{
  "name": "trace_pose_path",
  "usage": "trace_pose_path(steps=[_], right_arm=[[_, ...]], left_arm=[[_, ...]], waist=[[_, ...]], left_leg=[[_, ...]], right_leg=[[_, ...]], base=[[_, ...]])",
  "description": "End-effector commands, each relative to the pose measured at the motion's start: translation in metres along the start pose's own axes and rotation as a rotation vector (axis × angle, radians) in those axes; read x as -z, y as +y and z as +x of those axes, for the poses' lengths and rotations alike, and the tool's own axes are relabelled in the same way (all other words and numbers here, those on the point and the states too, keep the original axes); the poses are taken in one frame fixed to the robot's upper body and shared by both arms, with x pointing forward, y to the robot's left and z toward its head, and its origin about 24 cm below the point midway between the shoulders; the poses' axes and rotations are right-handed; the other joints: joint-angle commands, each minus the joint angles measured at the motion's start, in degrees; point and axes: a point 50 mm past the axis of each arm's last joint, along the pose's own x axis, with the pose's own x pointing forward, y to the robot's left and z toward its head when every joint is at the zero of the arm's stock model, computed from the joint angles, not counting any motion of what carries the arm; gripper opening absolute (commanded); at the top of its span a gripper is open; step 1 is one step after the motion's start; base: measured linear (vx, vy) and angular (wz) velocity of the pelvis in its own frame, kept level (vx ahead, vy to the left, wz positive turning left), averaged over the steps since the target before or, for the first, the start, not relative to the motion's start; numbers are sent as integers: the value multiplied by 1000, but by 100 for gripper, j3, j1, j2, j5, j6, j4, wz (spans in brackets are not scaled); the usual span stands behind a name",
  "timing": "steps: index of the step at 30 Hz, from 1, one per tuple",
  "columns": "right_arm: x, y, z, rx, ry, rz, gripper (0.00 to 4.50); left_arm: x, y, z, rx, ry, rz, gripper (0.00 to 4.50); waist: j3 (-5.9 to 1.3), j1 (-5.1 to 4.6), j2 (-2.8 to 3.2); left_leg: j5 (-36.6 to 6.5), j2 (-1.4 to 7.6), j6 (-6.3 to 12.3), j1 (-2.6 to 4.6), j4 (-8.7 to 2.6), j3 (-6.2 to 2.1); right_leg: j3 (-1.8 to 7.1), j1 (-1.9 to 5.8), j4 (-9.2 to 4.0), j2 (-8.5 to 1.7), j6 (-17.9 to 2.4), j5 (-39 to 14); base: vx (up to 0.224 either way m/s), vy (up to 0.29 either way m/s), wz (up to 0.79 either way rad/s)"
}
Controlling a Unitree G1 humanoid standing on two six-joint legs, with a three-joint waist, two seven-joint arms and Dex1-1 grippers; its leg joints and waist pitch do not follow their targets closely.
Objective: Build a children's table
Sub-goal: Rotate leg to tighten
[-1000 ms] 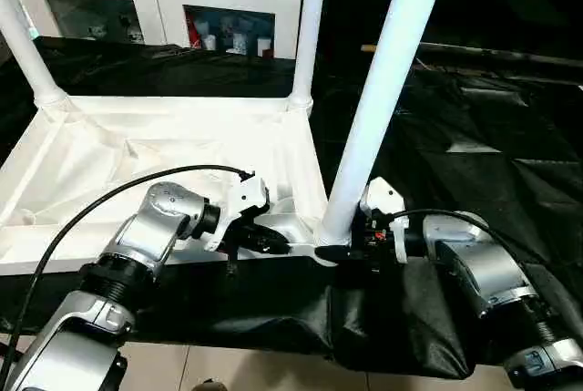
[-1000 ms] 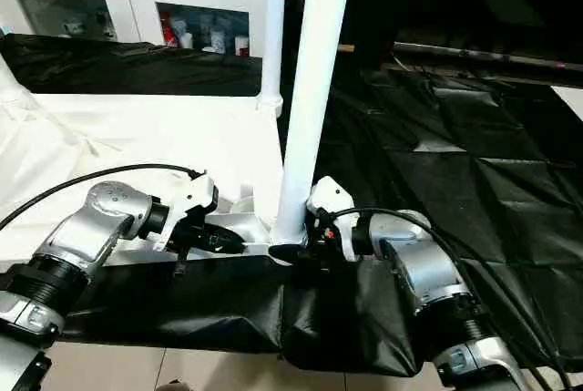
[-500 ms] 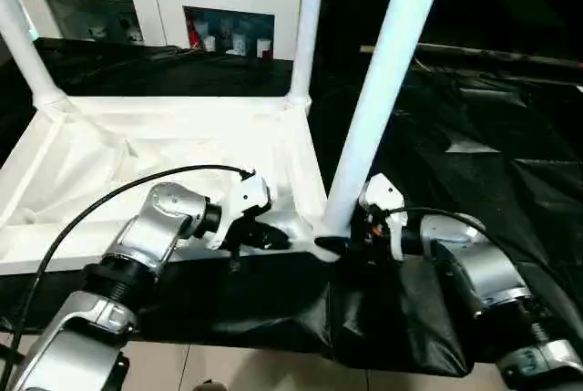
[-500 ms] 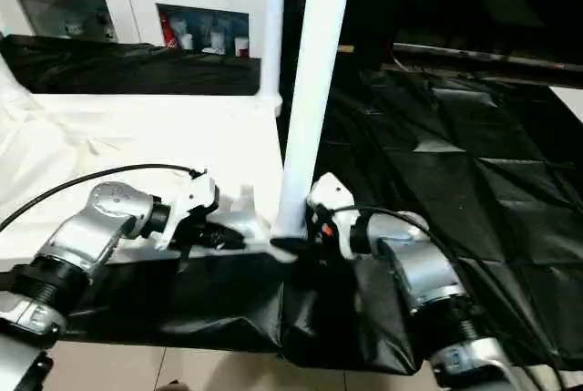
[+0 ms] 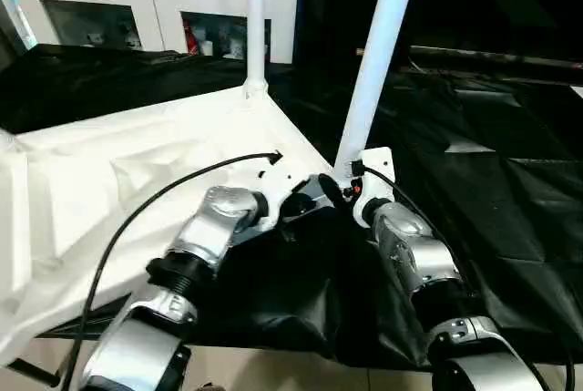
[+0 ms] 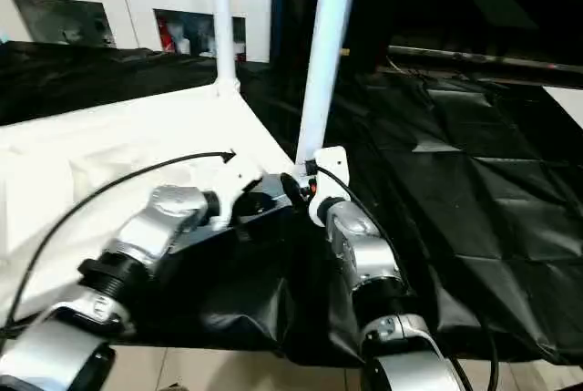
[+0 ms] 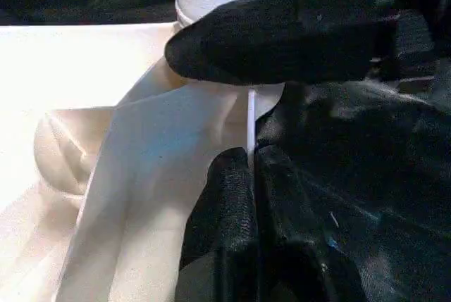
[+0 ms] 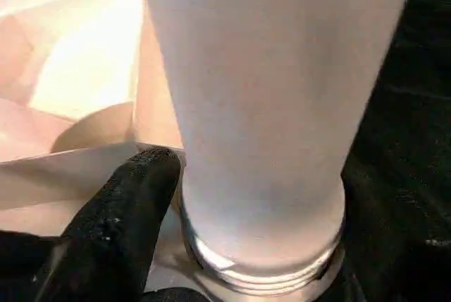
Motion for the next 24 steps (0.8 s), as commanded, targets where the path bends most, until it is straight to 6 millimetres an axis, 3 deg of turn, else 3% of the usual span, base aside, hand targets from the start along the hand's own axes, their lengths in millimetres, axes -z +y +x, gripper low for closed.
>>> trace_pose_path(steps=[1, 3, 6, 9, 12, 16, 20, 24], right_arm=[[14, 43, 9, -178, 75, -6, 398], [12, 40, 7, -204, 71, -50, 423], [10, 33, 2, -253, 59, -84, 423], [8, 23, -4, -311, 56, -133, 423], [5, 7, -17, -397, 59, -219, 423], [-3, -15, -33, -482, 74, -308, 423], [-9, -25, -45, -571, 79, -335, 423], [-11, -28, -56, -669, 104, -342, 423]], left_arm=[[-12, -28, 21, 89, -62, -23, 0], [-11, -24, 19, 75, -56, -23, 0], [-8, -16, 13, 66, -47, -14, 0], [-4, -9, 7, 75, -37, 1, 0], [0, -1, -4, 110, -24, 28, 0], [5, 7, -20, 198, -19, 70, 0], [6, 10, -33, 294, -25, 96, 0], [5, 6, -44, 414, -60, 102, 0]], waist=[[-301, -14, -1], [-294, -13, -5], [-293, -7, -18], [-303, 13, -18], [-311, 46, -21], [-302, 57, 6], [-316, 47, -4], [-319, 46, -1]], left_leg=[[-1267, 106, 34, -6, -424, -6], [-1306, 101, 50, -11, -427, -4], [-1348, 99, 81, -18, -427, -5], [-1195, 108, 166, -24, -410, 3], [-1033, 101, 272, -37, -388, 13], [-1083, 110, 269, -33, -398, -2], [-968, 120, 334, -26, -384, 2], [-826, 137, 436, -29, -362, 14]], right_leg=[[243, 251, -455, -307, -865, -1449], [242, 250, -466, -310, -853, -1491], [238, 262, -480, -313, -811, -1607], [248, 269, -458, -312, -862, -1336], [243, 294, -429, -308, -940, -1035], [228, 310, -438, -312, -1004, -1141], [233, 313, -395, -309, -1125, -863], [230, 317, -334, -315, -1371, -455]], base=[[0, 0, 0], [0, 0, 0], [0, 0, 0], [0, 0, 0], [0, 0, 0], [0, 0, 0], [0, 0, 0], [0, 0, 0]])
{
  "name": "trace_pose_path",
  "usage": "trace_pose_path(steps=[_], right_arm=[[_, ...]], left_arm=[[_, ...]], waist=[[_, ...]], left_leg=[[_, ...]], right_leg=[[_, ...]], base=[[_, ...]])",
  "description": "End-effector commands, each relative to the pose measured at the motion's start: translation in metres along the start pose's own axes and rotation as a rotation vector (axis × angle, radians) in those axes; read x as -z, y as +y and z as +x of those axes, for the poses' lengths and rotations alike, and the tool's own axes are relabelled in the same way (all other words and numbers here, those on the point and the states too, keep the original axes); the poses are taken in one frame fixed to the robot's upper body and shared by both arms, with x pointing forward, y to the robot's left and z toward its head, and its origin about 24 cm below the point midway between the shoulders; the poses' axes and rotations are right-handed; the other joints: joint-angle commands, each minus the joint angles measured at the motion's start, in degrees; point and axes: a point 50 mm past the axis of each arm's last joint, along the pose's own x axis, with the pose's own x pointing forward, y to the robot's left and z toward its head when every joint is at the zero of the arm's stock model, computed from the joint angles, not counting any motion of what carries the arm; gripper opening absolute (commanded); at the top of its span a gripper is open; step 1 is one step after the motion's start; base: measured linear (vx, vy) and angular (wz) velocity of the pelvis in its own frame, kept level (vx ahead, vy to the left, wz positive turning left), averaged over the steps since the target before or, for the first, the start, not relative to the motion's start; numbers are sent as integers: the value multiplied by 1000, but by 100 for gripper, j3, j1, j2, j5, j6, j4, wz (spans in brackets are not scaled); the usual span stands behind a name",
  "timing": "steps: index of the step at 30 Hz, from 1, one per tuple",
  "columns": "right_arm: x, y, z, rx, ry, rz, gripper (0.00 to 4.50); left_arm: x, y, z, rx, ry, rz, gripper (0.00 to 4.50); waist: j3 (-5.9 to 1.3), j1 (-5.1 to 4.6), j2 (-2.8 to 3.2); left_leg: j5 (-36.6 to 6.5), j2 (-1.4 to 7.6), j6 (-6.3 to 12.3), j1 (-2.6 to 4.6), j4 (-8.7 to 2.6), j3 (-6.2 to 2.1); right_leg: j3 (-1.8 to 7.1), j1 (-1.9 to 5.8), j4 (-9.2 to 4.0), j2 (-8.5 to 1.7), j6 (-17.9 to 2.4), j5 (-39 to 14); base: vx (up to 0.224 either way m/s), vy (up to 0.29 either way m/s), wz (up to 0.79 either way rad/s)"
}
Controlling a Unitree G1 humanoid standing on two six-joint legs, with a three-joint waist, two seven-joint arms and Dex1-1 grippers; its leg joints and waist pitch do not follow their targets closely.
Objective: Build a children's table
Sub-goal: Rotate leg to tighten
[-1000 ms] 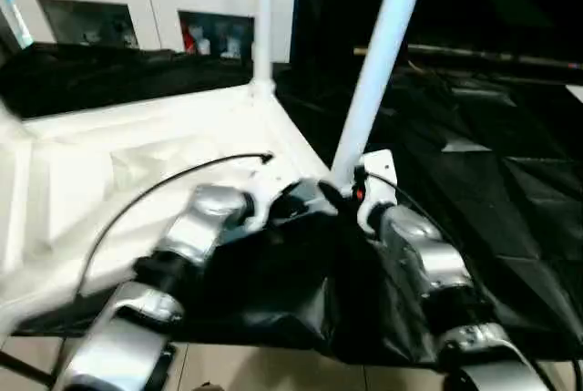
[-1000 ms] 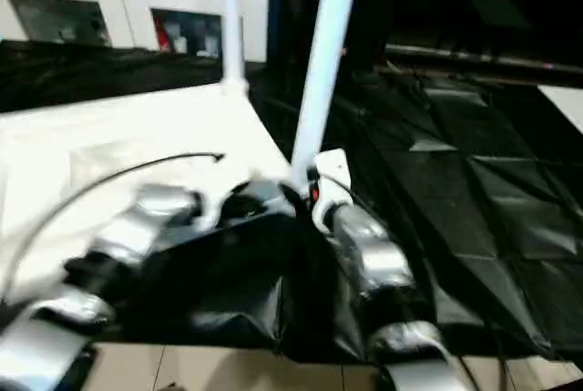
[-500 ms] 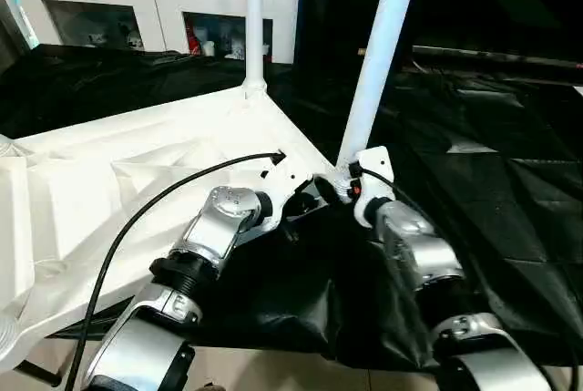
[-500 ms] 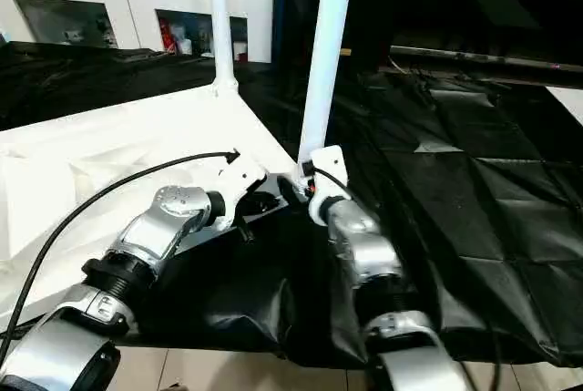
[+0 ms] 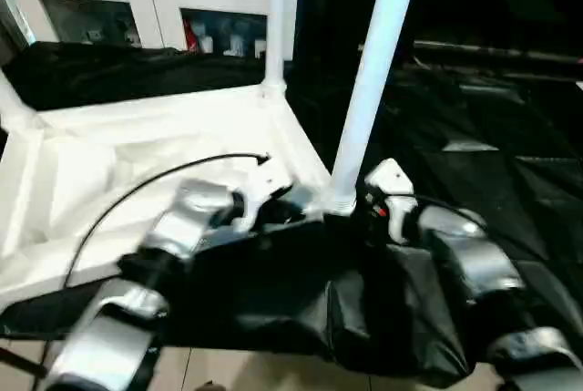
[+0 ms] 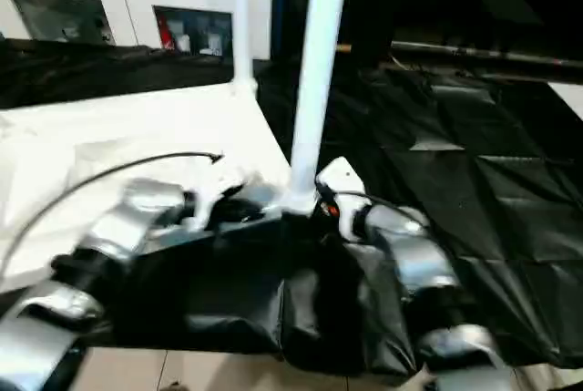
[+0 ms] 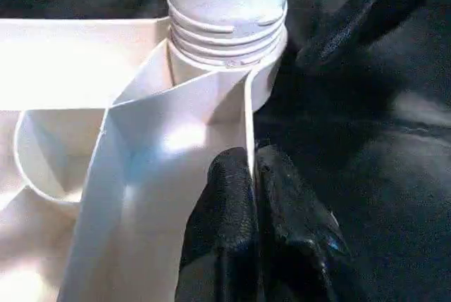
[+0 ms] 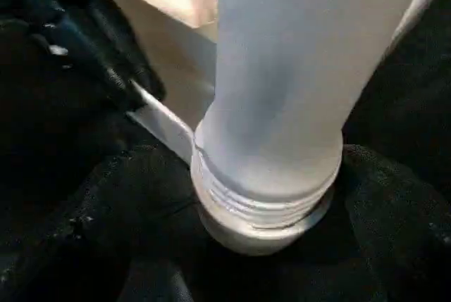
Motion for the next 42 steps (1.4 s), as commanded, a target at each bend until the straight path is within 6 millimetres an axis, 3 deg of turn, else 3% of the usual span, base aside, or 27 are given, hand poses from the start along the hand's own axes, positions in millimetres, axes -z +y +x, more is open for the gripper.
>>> trace_pose_path(steps=[1, 4, 9, 15, 27, 30, 33, 34, 37, 42], right_arm=[[-3, 6, -4, -96, -8, -12, 423], [-4, 9, -5, -134, -8, -2, 423], [-2, 11, -4, -159, 6, 7, 423], [-1, 10, -4, -159, 18, 8, 354], [6, 10, 0, -110, 20, 33, 282], [14, 8, 11, 42, 23, 87, 276], [20, 4, 24, 206, 10, 180, 276], [21, 4, 32, 281, 4, 216, 275], [20, 7, 53, 467, 16, 319, 275], [2, 24, 82, 440, -53, 350, 275]], left_arm=[[-10, -10, 2, 126, -64, 26, 0], [-8, -10, 0, 137, -61, 27, 0], [-7, -11, -1, 145, -61, 23, 0], [-7, -10, -2, 146, -62, 21, 0], [-4, -4, 0, 62, -32, 10, 0], [-3, 3, 9, -63, -17, -17, 0], [-9, 5, 22, -147, -33, -43, 0], [-13, 5, 29, -178, -40, -61, 0], [-21, 1, 50, -237, -36, -75, 0], [-31, -7, 71, -237, -30, -39, 0]], waist=[[-353, 21, -16], [-342, 50, -14], [-334, 53, -27], [-346, 56, -21], [-341, 59, -19], [-299, 38, -27], [-305, 14, -36], [-307, 12, -4], [-310, -21, -9], [-325, -42, 25]], left_leg=[[-772, 133, 452, -5, -329, 24], [-815, 139, 461, 8, -331, 33], [-908, 136, 347, 4, -343, 24], [-791, 128, 334, 1, -333, 22], [-874, 124, 294, 1, -331, 20], [-1193, 124, 143, 15, -372, 10], [-1349, 119, -7, 24, -390, -13], [-1386, 121, -27, 34, -397, -16], [-1394, 117, -104, 23, -412, -24], [-1391, 99, -63, 10, -411, -20]], right_leg=[[249, 345, -318, -306, -1418, -346], [241, 330, -324, -303, -1467, -425], [244, 332, -345, -317, -1374, -685], [245, 338, -327, -314, -1357, -557], [243, 336, -339, -312, -1334, -690], [240, 309, -424, -329, -1153, -1373], [235, 296, -467, -345, -956, -1922], [241, 273, -482, -345, -905, -1981], [245, 264, -482, -336, -855, -1967], [246, 275, -485, -322, -831, -1660]], base=[[0, 0, 0], [0, 0, 0], [0, 0, 0], [0, 0, 0], [0, 0, 0], [0, 0, 0], [0, 0, 0], [0, 0, 0], [0, 0, 0], [0, 0, 0]])
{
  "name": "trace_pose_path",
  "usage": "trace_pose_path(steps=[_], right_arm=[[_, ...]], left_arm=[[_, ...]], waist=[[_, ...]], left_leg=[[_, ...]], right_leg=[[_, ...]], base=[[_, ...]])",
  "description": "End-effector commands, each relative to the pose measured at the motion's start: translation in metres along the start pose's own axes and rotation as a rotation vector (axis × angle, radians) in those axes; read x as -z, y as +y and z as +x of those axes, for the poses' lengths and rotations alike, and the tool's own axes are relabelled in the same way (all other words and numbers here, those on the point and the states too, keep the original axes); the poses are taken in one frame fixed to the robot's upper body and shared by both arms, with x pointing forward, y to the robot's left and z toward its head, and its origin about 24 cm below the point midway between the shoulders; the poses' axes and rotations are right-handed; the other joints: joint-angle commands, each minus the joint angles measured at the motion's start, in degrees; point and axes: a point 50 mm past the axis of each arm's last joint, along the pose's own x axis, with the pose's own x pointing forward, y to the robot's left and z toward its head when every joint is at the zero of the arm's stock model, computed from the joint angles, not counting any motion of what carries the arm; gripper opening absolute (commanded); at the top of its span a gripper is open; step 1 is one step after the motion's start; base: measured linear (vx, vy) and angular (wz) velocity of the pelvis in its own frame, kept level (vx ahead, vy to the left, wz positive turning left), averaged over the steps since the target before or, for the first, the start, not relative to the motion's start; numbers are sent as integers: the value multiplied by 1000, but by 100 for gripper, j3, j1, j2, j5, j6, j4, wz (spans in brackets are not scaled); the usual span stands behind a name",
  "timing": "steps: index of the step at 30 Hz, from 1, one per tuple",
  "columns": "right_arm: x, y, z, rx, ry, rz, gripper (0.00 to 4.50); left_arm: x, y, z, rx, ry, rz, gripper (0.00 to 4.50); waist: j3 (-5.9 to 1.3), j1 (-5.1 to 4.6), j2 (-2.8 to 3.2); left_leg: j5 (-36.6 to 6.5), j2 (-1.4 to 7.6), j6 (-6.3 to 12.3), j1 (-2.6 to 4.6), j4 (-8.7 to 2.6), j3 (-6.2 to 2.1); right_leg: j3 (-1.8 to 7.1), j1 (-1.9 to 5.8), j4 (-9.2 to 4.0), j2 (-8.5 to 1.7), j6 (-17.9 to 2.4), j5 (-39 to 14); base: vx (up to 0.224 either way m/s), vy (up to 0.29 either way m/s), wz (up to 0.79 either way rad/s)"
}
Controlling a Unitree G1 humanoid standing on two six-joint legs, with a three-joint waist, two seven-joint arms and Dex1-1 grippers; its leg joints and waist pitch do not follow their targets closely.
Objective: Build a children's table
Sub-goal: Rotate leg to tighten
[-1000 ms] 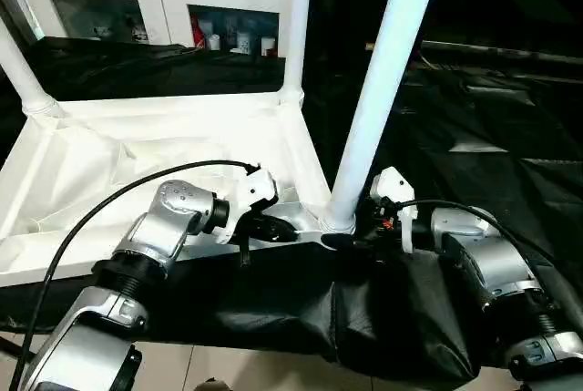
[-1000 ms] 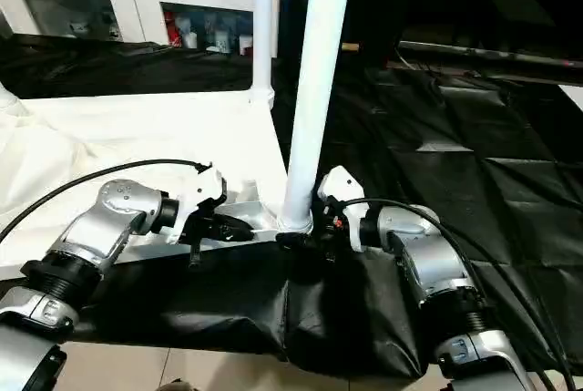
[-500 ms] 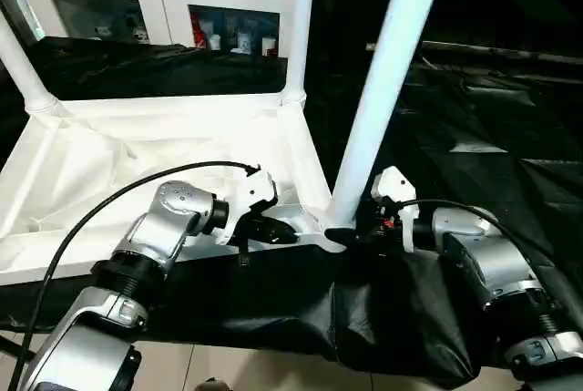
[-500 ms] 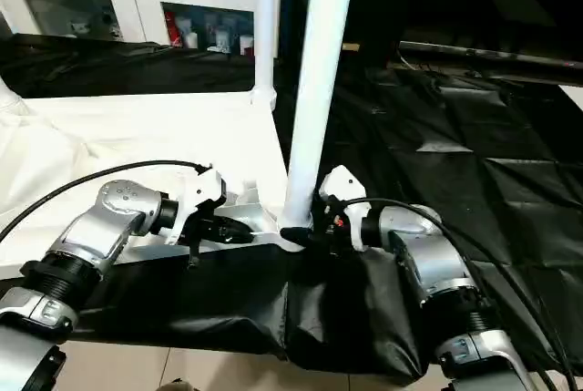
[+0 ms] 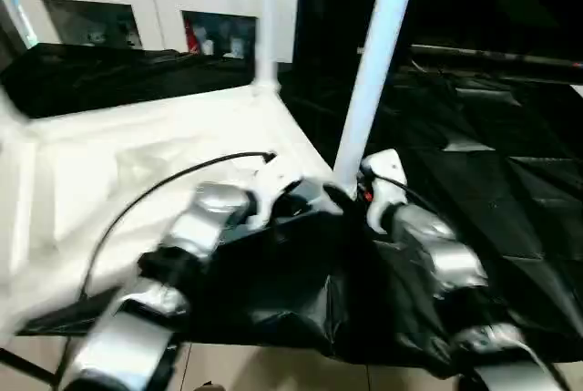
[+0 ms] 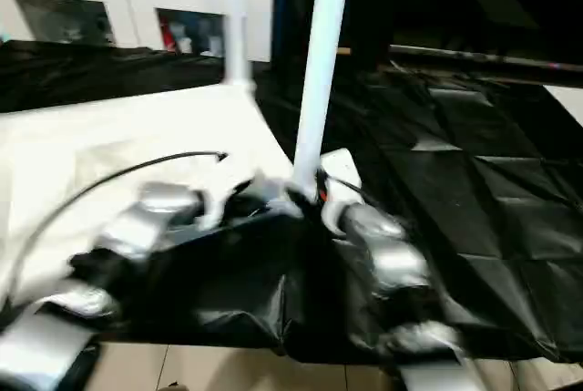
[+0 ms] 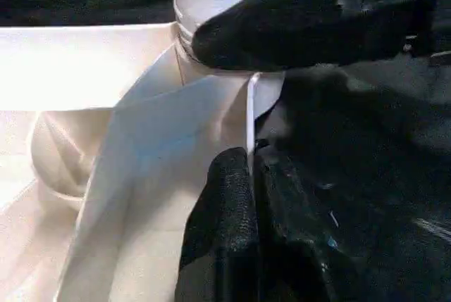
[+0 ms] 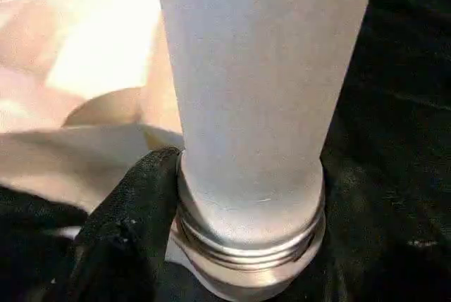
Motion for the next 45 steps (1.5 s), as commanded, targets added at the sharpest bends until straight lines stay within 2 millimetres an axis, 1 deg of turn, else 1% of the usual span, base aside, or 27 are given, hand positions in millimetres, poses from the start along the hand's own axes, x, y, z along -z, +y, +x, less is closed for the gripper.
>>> trace_pose_path(steps=[1, 2, 3, 5, 6, 7, 8, 11, 12, 13, 14, 15, 16, 17, 19, 20, 21, 23, 25, 29, 31, 32, 36, 37, 39, 40, 45], right_arm=[[15, 43, 11, -151, 61, 47, 310], [14, 45, 11, -155, 60, 33, 331], [13, 43, 12, -158, 56, 35, 344], [12, 41, 11, -158, 53, 29, 344], [11, 39, 11, -163, 52, 10, 357], [10, 35, 9, -183, 49, -29, 357], [10, 34, 7, -201, 47, -33, 357], [6, 20, -7, -345, 35, -91, 357], [6, 15, -13, -388, 40, -122, 357], [6, 11, -17, -420, 46, -146, 357], [5, 7, -22, -450, 50, -166, 357], [4, 2, -27, -482, 54, -188, 357], [3, -4, -33, -514, 63, -217, 357], [3, -6, -35, -523, 66, -225, 357], [0, -13, -45, -585, 79, -253, 357], [-1, -14, -47, -602, 81, -256, 357], [-3, -15, -49, -617, 80, -259, 357], [-5, -17, -53, -648, 83, -268, 357], [-7, -21, -61, -706, 109, -289, 357], [-6, -22, -63, -741, 136, -295, 357], [-5, -21, -63, -747, 146, -301, 357], [-4, -21, -62, -748, 148, -301, 341], [-2, -18, -60, -745, 146, -291, 318], [-2, -17, -60, -748, 147, -291, 299], [-2, -17, -60, -751, 149, -289, 292], [-2, -17, -60, -753, 149, -287, 277], [0, -16, -60, -750, 153, -280, 268]], left_arm=[[-16, -23, 21, 65, -39, 29, 0], [-16, -24, 21, 71, -41, 29, 0], [-16, -23, 21, 76, -42, 31, 0], [-15, -22, 20, 81, -44, 32, 0], [-14, -21, 18, 85, -44, 35, 0], [-13, -20, 16, 97, -45, 42, 0], [-13, -19, 15, 103, -45, 43, 0], [-7, -14, 5, 153, -46, 57, 0], [-5, -13, 2, 169, -45, 61, 0], [-4, -12, -1, 187, -45, 65, 0], [-1, -11, -4, 215, -43, 67, 0], [1, -12, -8, 261, -43, 77, 0], [3, -14, -15, 333, -55, 97, 0], [4, -14, -17, 351, -56, 100, 0], [9, -14, -25, 418, -44, 89, 0], [10, -14, -28, 435, -45, 92, 0], [11, -14, -30, 446, -43, 87, 0], [13, -13, -33, 462, -34, 86, 0], [17, -9, -42, 494, -12, 95, 0], [18, -8, -47, 514, -6, 94, 0], [19, -7, -49, 515, -4, 95, 0], [19, -6, -50, 514, -3, 95, 0], [19, -6, -51, 506, -6, 90, 0], [19, -5, -51, 506, -8, 91, 0], [19, -5, -51, 504, -10, 89, 0], [19, -5, -51, 504, -10, 89, 0], [18, -4, -50, 479, -18, 87, 0]], waist=[[-314, -6, 37], [-313, -3, 57], [-312, -8, 38], [-308, -8, 46], [-303, -9, 45], [-306, -7, 46], [-309, -7, 37], [-323, 8, 29], [-328, 31, 22], [-332, 40, 15], [-336, 41, 10], [-343, 57, 12], [-349, 58, 10], [-348, 47, 11], [-348, 48, 26], [-343, 41, 25], [-339, 50, 28], [-328, 63, 33], [-313, 91, 41], [-318, 88, 41], [-327, 83, 38], [-327, 83, 38], [-336, 84, 38], [-331, 80, 33], [-330, 83, 30], [-332, 84, 35], [-334, 79, 34]], left_leg=[[-1397, 106, -60, -4, -433, -23], [-1409, 103, -43, -6, -434, -22], [-1430, 101, -32, -10, -439, -21], [-1502, 103, -23, -6, -443, -23], [-1550, 105, -23, -5, -449, -25], [-1560, 107, -24, 5, -447, -25], [-1553, 106, -14, -6, -445, -25], [-1366, 112, 87, -19, -427, -19], [-1239, 111, 173, -18, -403, -5], [-1103, 114, 241, -40, -399, -9], [-1031, 109, 268, -43, -391, -5], [-945, 111, 320, -36, -376, -3], [-841, 115, 382, -48, -364, 0], [-819, 118, 405, -51, -363, 2], [-791, 127, 463, -18, -350, 19], [-805, 127, 473, -22, -351, 24], [-848, 133, 467, -20, -357, 23], [-933, 143, 439, -4, -362, 31], [-1075, 151, 360, 1, -380, 22], [-1146, 149, 306, -10, -383, 14], [-1050, 147, 290, -13, -377, 14], [-1050, 147, 290, -13, -377, 14], [-940, 140, 298, -12, -365, 18], [-951, 137, 302, -15, -367, 20], [-963, 136, 299, -14, -369, 19], [-973, 137, 291, -16, -368, 17], [-978, 138, 276, -15, -368, 16]], right_leg=[[248, 246, -498, -314, -851, -1661], [247, 250, -490, -303, -871, -1592], [243, 257, -492, -296, -881, -1567], [246, 252, -501, -306, -886, -1641], [245, 249, -511, -307, -872, -1717], [245, 245, -513, -308, -869, -1734], [247, 251, -511, -309, -863, -1727], [248, 282, -480, -303, -921, -1387], [251, 295, -461, -296, -970, -1123], [247, 316, -426, -297, -1035, -897], [247, 317, -416, -293, -1067, -799], [246, 326, -398, -300, -1140, -650], [247, 339, -367, -301, -1217, -468], [246, 337, -356, -301, -1259, -397], [249, 323, -350, -303, -1391, -301], [249, 317, -347, -301, -1421, -315], [244, 326, -354, -298, -1440, -392], [245, 302, -371, -301, -1446, -561], [243, 309, -388, -300, -1385, -803], [242, 309, -394, -314, -1312, -973], [240, 303, -384, -311, -1320, -892], [240, 303, -384, -311, -1320, -892], [238, 310, -360, -307, -1377, -666], [238, 309, -363, -304, -1379, -679], [235, 312, -365, -305, -1364, -730], [237, 315, -369, -312, -1349, -776], [238, 314, -370, -309, -1336, -793]], base=[[0, 0, 0], [0, 0, 0], [0, 0, 0], [0, 0, 0], [0, 0, 0], [0, 0, 0], [0, 0, 0], [0, 0, 0], [0, 0, 0], [0, 0, 0], [0, 0, 0], [0, 0, 0], [0, 0, 0], [0, 0, 0], [0, 0, 0], [0, 0, 0], [0, 0, 0], [0, 0, 0], [0, 0, 0], [0, 0, 0], [0, 0, 0], [0, 0, 0], [0, 0, 0], [0, 0, 0], [0, 0, 0], [0, 0, 0], [0, 0, 0]])
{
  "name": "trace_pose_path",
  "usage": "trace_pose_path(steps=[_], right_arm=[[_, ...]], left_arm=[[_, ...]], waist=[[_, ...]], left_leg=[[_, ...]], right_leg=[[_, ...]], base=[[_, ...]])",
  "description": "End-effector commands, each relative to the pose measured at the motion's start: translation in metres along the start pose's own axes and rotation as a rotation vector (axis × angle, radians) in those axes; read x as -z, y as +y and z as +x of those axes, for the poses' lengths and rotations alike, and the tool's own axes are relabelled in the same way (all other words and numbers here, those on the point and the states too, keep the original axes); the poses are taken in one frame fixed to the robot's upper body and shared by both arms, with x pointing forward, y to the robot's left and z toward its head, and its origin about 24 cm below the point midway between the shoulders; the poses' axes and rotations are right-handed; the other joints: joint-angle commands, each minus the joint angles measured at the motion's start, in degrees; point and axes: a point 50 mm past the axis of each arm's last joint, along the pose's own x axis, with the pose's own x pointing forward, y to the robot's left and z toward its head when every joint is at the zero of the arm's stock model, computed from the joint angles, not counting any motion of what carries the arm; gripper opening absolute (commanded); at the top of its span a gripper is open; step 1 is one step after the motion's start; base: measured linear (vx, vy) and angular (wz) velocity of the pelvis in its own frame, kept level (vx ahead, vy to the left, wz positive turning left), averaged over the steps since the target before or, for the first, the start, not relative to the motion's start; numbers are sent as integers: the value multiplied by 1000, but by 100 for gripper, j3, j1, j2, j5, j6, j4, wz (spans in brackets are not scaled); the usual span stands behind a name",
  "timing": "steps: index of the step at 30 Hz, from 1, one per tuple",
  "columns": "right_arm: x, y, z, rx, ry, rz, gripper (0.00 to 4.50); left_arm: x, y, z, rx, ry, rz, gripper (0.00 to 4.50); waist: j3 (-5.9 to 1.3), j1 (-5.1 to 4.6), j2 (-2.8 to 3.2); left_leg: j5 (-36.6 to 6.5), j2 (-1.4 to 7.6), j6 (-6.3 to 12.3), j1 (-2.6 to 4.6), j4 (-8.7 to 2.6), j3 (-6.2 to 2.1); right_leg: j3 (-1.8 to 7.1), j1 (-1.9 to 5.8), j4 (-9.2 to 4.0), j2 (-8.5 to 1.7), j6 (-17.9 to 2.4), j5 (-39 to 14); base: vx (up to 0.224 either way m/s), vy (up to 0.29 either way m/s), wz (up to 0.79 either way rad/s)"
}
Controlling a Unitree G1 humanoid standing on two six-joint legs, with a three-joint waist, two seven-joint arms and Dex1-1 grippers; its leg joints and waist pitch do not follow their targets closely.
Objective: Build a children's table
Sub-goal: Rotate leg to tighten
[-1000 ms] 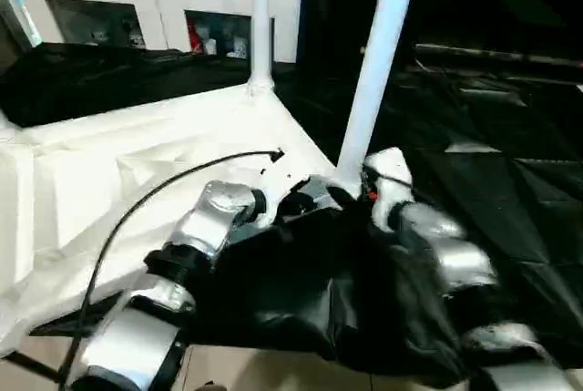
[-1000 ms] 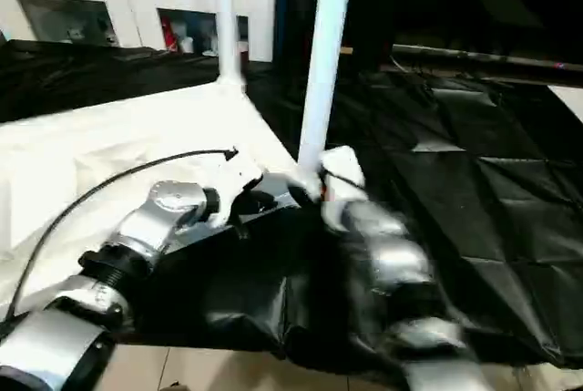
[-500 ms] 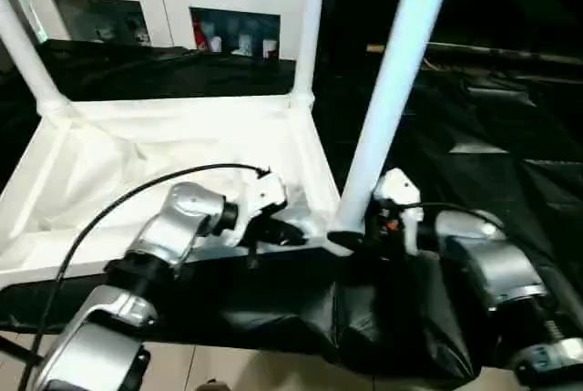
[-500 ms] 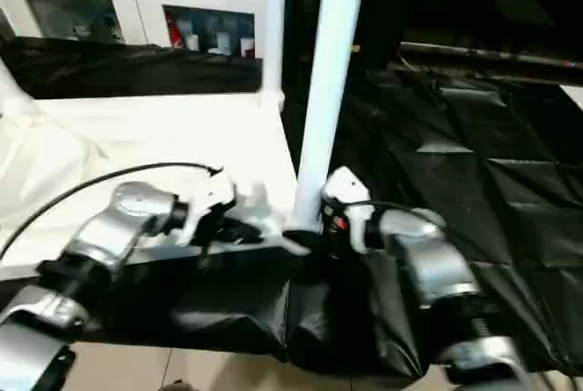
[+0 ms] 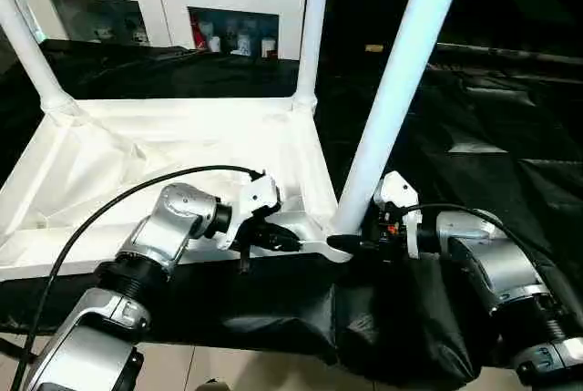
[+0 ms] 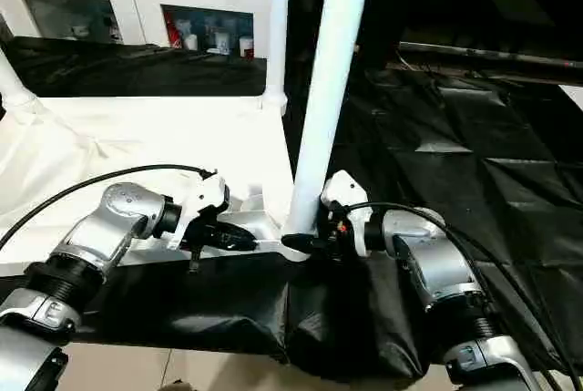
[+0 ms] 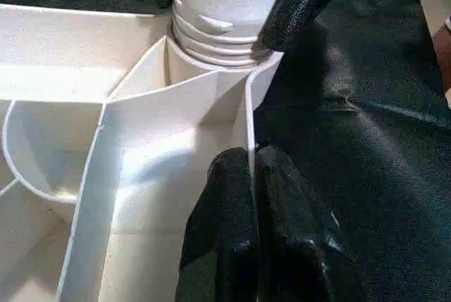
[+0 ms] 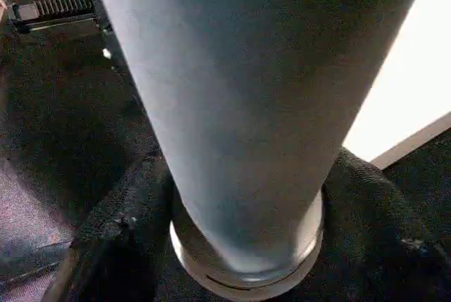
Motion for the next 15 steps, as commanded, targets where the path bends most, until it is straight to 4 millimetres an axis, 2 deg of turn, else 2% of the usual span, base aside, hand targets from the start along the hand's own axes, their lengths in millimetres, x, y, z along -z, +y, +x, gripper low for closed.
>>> trace_pose_path(steps=[1, 2, 3, 4, 6, 7, 8, 9, 10, 12, 14, 15], right_arm=[[3, 3, 5, -4, 14, 7, 267], [8, -4, 7, 79, 29, 15, 267], [8, -4, 7, 79, 29, 15, 267], [13, -14, 10, 213, 35, 45, 267], [15, -19, 12, 286, 29, 80, 266], [19, -24, 18, 397, 7, 158, 266], [20, -24, 21, 429, -1, 190, 266], [21, -24, 23, 446, -5, 209, 266], [25, -25, 34, 561, -10, 298, 266], [26, -25, 42, 626, -13, 352, 266], [24, -22, 55, 662, -19, 392, 266], [17, -16, 68, 642, -38, 391, 266]], left_arm=[[-6, 1, 5, -19, -21, 21, 0], [-6, 9, 6, -122, -12, 12, 0], [-6, 9, 6, -122, -12, 12, 0], [-8, 19, 9, -242, -14, -12, 0], [-9, 23, 12, -298, -20, -29, 0], [-13, 28, 17, -378, -37, -59, 0], [-15, 30, 19, -407, -46, -73, 0], [-16, 31, 21, -423, -51, -82, 0], [-22, 33, 32, -484, -60, -117, 0], [-25, 33, 40, -497, -63, -126, 0], [-31, 30, 52, -489, -69, -120, 0], [-36, 25, 62, -460, -77, -112, 0]], waist=[[-342, 3, -9], [-342, 1, -5], [-337, -10, -7], [-314, -26, -24], [-314, -30, -15], [-324, -26, -22], [-324, -26, -25], [-316, -47, -37], [-319, -52, -16], [-330, -53, -22], [-337, -63, -3], [-342, -58, -12]], left_leg=[[-964, 134, 265, -3, -366, 8], [-962, 137, 256, -1, -367, 5], [-974, 130, 238, -6, -368, 5], [-1182, 115, 170, 13, -380, 13], [-1310, 102, 45, 24, -387, -2], [-1289, 109, 22, 29, -387, -5], [-1284, 120, -11, 29, -396, -14], [-1288, 109, -7, 0, -403, -15], [-1313, 117, -21, 20, -407, -12], [-1261, 106, -56, 12, -409, -23], [-1211, 107, -30, -1, -408, -22], [-1150, 100, -11, 7, -396, -8]], right_leg=[[247, 325, -368, -302, -1317, -757], [247, 319, -366, -306, -1319, -749], [244, 309, -374, -304, -1315, -796], [245, 292, -434, -306, -1214, -1244], [240, 285, -470, -320, -1088, -1709], [243, 287, -474, -328, -1051, -1762], [243, 273, -476, -329, -1013, -1766], [240, 289, -474, -315, -987, -1787], [252, 257, -485, -317, -939, -1814], [245, 272, -480, -320, -921, -1774], [249, 267, -468, -317, -960, -1582], [254, 269, -462, -306, -973, -1406]], base=[[0, 0, 0], [0, 0, 0], [0, 0, 0], [0, 0, 0], [0, 0, 0], [0, 0, 0], [0, 0, 0], [0, 0, 0], [0, 0, 0], [0, 0, 0], [0, 0, 0], [0, 0, 0]])
